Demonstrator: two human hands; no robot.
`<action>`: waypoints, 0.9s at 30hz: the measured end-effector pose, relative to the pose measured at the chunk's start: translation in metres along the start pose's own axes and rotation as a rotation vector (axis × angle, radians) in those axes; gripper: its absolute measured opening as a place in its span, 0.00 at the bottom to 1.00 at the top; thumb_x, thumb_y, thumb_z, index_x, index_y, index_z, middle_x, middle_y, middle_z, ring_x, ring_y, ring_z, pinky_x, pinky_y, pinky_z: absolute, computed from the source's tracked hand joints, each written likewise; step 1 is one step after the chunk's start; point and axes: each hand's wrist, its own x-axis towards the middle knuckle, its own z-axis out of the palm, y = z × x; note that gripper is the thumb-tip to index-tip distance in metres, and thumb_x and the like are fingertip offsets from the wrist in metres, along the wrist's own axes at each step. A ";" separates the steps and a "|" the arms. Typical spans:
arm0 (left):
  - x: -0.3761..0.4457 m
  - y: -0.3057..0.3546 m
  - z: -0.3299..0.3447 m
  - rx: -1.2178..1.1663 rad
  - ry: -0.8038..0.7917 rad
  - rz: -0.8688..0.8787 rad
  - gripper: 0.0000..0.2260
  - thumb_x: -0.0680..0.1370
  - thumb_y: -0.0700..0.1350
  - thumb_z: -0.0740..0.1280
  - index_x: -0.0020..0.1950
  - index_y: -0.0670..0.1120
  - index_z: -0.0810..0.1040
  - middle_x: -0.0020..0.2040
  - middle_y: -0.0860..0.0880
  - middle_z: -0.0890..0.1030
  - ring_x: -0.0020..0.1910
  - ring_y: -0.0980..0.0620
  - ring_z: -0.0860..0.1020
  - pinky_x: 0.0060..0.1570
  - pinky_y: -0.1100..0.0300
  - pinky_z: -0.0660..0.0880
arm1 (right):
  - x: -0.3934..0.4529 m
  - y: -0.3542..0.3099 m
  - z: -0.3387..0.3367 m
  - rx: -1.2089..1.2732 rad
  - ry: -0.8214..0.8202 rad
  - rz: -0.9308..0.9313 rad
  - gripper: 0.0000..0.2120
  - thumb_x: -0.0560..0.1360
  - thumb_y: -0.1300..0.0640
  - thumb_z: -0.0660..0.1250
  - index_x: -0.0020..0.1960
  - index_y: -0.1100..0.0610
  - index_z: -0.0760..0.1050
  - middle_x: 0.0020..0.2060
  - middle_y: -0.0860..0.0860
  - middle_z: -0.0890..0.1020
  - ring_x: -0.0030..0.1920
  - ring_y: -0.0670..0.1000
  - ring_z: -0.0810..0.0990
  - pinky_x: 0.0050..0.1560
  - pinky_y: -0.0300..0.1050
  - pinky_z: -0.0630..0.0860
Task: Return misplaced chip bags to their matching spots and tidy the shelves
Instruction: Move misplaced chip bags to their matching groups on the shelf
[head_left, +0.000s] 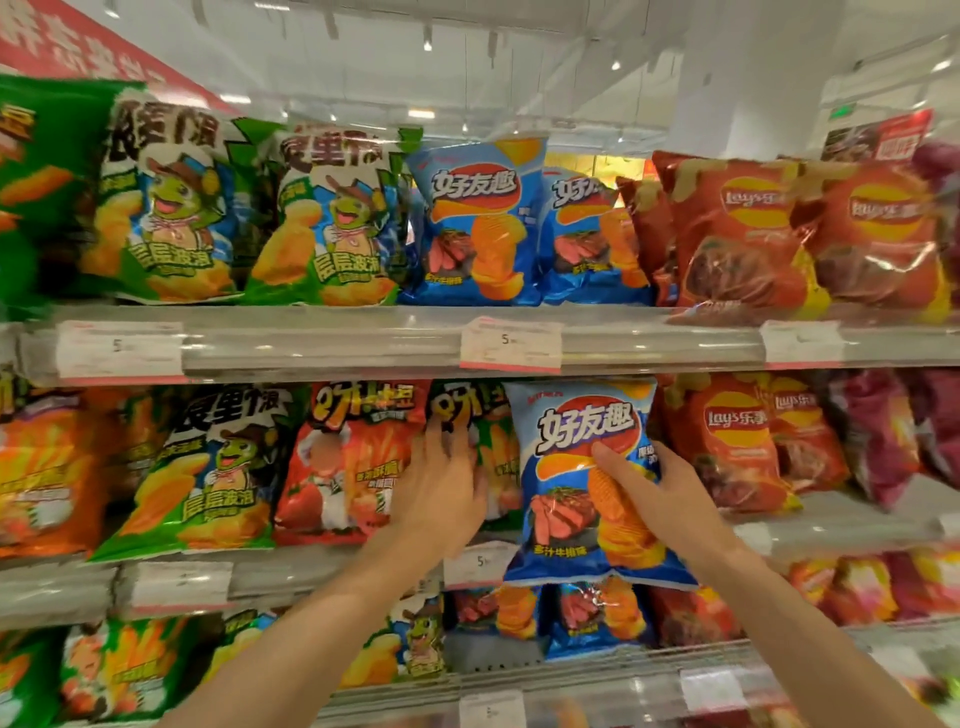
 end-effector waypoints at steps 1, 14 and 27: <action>0.003 0.001 0.004 0.039 0.003 -0.008 0.28 0.83 0.52 0.56 0.81 0.44 0.53 0.80 0.38 0.53 0.76 0.39 0.58 0.71 0.48 0.64 | 0.004 0.003 -0.002 0.014 0.003 0.002 0.48 0.62 0.25 0.72 0.73 0.50 0.70 0.55 0.44 0.85 0.53 0.48 0.84 0.59 0.53 0.80; 0.004 0.005 0.016 -0.318 -0.001 -0.061 0.30 0.81 0.59 0.60 0.80 0.56 0.51 0.82 0.43 0.42 0.80 0.39 0.48 0.75 0.44 0.56 | 0.028 0.029 -0.015 0.079 0.000 0.023 0.29 0.69 0.36 0.72 0.65 0.50 0.76 0.50 0.46 0.86 0.50 0.50 0.85 0.56 0.54 0.81; 0.022 0.003 0.027 -0.449 0.000 -0.155 0.35 0.78 0.63 0.65 0.80 0.63 0.50 0.82 0.46 0.47 0.79 0.37 0.54 0.74 0.40 0.61 | 0.030 0.028 -0.027 0.109 0.023 -0.009 0.24 0.71 0.38 0.71 0.63 0.50 0.77 0.49 0.46 0.86 0.48 0.49 0.85 0.43 0.43 0.78</action>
